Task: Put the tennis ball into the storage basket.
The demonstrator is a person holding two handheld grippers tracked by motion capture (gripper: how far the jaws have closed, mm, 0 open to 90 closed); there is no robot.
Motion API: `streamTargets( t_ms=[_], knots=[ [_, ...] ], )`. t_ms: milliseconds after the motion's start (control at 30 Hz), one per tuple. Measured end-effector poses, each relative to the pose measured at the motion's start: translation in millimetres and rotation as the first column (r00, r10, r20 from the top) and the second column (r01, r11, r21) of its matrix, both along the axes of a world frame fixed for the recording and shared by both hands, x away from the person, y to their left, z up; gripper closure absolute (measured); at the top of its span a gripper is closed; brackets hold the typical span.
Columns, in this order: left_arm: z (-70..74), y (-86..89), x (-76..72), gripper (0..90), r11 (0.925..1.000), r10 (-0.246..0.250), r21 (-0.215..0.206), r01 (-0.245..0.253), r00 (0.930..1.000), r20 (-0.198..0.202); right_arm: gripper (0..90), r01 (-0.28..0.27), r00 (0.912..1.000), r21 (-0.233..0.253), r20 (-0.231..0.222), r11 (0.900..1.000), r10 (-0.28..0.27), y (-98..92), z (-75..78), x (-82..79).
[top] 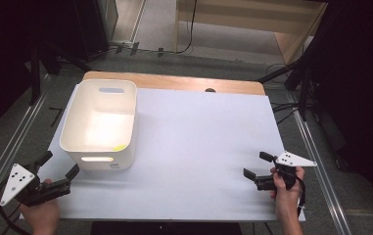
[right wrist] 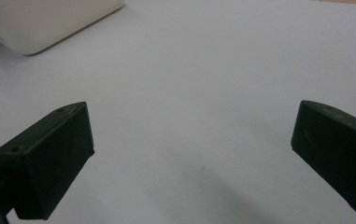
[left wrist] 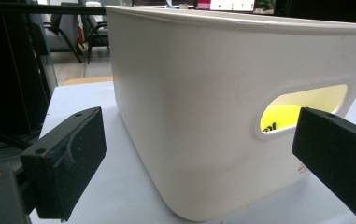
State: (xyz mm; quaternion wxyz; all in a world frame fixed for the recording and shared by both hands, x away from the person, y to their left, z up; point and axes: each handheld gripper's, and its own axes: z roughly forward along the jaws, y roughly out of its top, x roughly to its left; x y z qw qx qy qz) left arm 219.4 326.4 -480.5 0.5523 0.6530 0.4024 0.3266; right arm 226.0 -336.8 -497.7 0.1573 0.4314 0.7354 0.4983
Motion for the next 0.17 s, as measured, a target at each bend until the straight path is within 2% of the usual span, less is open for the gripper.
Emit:
streamTargets(
  t_ms=[167],
  knots=[
    [-0.1, -0.2, 0.1, 2.8, 1.0000, -0.001, -0.001, 0.001, 1.0000, 0.002, 0.0, 0.028, 0.9996, 0.013, 0.005, 1.000, -0.029, -7.3, -0.1, -2.3]
  ],
)
